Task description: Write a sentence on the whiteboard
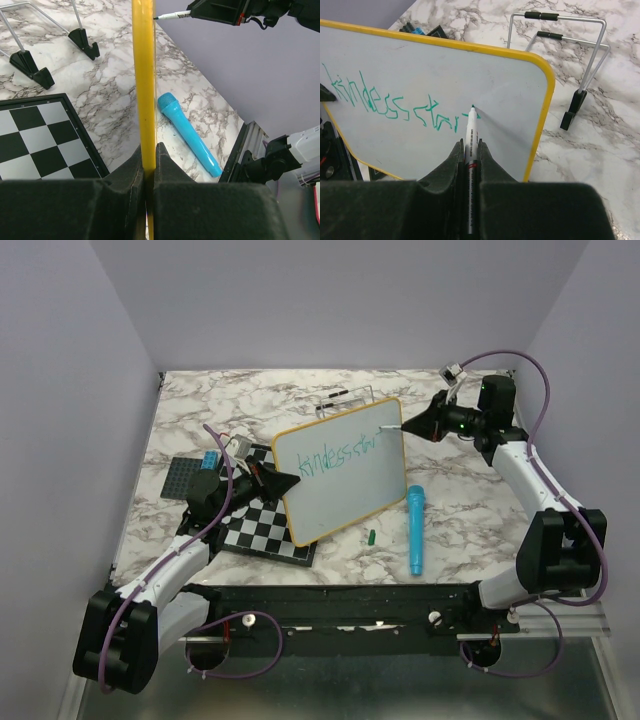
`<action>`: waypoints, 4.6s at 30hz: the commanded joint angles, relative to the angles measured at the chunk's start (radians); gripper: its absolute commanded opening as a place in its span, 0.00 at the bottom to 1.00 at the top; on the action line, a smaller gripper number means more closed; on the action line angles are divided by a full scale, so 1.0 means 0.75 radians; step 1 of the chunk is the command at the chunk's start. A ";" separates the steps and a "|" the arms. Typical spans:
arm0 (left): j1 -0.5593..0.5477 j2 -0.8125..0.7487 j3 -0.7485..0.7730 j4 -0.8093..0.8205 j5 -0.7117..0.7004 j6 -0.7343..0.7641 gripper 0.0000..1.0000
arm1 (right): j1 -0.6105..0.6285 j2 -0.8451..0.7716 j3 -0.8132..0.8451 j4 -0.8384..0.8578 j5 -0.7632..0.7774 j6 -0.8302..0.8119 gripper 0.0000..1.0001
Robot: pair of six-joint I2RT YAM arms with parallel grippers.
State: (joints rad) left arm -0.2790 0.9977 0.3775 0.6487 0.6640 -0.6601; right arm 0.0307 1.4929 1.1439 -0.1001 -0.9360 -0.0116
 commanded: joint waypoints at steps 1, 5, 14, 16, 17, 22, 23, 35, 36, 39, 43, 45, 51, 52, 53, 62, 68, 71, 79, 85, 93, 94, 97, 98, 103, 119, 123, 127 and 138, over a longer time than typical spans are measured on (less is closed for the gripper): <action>-0.012 -0.017 0.037 0.074 0.058 0.035 0.00 | 0.000 0.014 0.031 -0.034 -0.034 -0.017 0.01; -0.012 -0.017 0.037 0.074 0.056 0.038 0.00 | 0.000 0.004 0.019 -0.079 -0.045 -0.056 0.01; -0.012 -0.023 0.035 0.078 0.058 0.035 0.00 | -0.002 -0.027 -0.044 -0.185 -0.063 -0.156 0.01; -0.012 -0.023 0.033 0.078 0.058 0.035 0.00 | -0.002 -0.045 -0.061 -0.198 -0.055 -0.173 0.01; -0.012 -0.025 0.033 0.076 0.058 0.035 0.00 | -0.002 -0.050 -0.075 -0.206 -0.051 -0.185 0.01; -0.012 -0.027 0.031 0.078 0.058 0.035 0.00 | -0.002 -0.058 -0.079 -0.224 -0.016 -0.197 0.00; -0.012 -0.029 0.031 0.076 0.058 0.033 0.00 | -0.002 -0.062 -0.073 -0.224 -0.004 -0.193 0.01; -0.012 -0.027 0.026 0.078 0.056 0.035 0.00 | -0.033 -0.113 -0.009 -0.157 0.008 -0.119 0.01; -0.012 -0.027 0.026 0.078 0.056 0.035 0.00 | -0.035 -0.111 -0.014 -0.155 0.008 -0.119 0.01; -0.012 -0.025 0.026 0.082 0.056 0.035 0.00 | -0.033 -0.095 -0.022 -0.147 0.027 -0.115 0.01; -0.012 -0.025 0.026 0.080 0.056 0.033 0.00 | -0.035 -0.078 -0.014 -0.128 0.051 -0.099 0.01; -0.012 -0.027 0.026 0.080 0.054 0.033 0.00 | -0.035 -0.070 -0.014 -0.126 0.017 -0.099 0.01; -0.012 -0.021 0.028 0.082 0.056 0.033 0.00 | -0.033 -0.058 -0.022 -0.116 0.006 -0.089 0.01; -0.012 -0.023 0.028 0.082 0.058 0.033 0.00 | -0.033 -0.060 -0.024 -0.116 0.043 -0.083 0.01; -0.012 -0.021 0.028 0.082 0.058 0.033 0.00 | -0.033 -0.060 -0.026 -0.108 0.061 -0.071 0.01; -0.012 -0.019 0.028 0.086 0.058 0.029 0.00 | -0.033 -0.054 -0.044 -0.073 0.135 -0.040 0.01; -0.012 -0.021 0.028 0.090 0.062 0.029 0.00 | -0.033 -0.019 -0.030 -0.073 0.119 -0.030 0.01; -0.012 -0.019 0.028 0.088 0.064 0.029 0.00 | -0.031 0.000 -0.020 -0.067 0.105 -0.021 0.01; -0.012 -0.011 0.028 0.098 0.072 0.025 0.00 | -0.008 0.010 -0.018 -0.020 0.039 0.007 0.01; -0.012 -0.009 0.028 0.102 0.068 0.027 0.00 | 0.000 0.022 -0.014 -0.024 0.009 0.001 0.01; -0.012 -0.015 0.026 0.105 0.070 0.023 0.00 | 0.002 0.038 -0.010 -0.114 0.021 -0.058 0.01; -0.012 -0.017 0.026 0.103 0.070 0.025 0.00 | 0.000 0.036 -0.010 -0.124 0.025 -0.066 0.01; -0.012 -0.019 0.026 0.102 0.070 0.025 0.00 | 0.000 0.030 -0.018 -0.145 0.049 -0.079 0.01; -0.012 -0.019 0.026 0.100 0.068 0.023 0.00 | 0.000 0.022 -0.020 -0.147 0.068 -0.081 0.01; -0.012 -0.021 0.026 0.098 0.066 0.025 0.00 | -0.006 0.006 -0.032 -0.157 0.117 -0.085 0.00; -0.012 -0.017 0.028 0.100 0.066 0.025 0.00 | -0.006 0.004 -0.061 -0.202 0.056 -0.115 0.00; -0.012 -0.007 0.028 0.102 0.066 0.023 0.00 | 0.008 0.002 -0.053 -0.192 0.035 -0.097 0.01; -0.012 -0.005 0.028 0.105 0.064 0.025 0.00 | 0.029 -0.005 -0.036 -0.177 0.017 -0.060 0.01; -0.012 -0.013 0.028 0.090 0.058 0.029 0.00 | 0.012 -0.289 -0.005 -0.173 -0.180 0.011 0.01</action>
State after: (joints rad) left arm -0.2790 0.9977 0.3775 0.6521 0.6666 -0.6693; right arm 0.0460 1.3975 1.1133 -0.2344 -0.9749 -0.0231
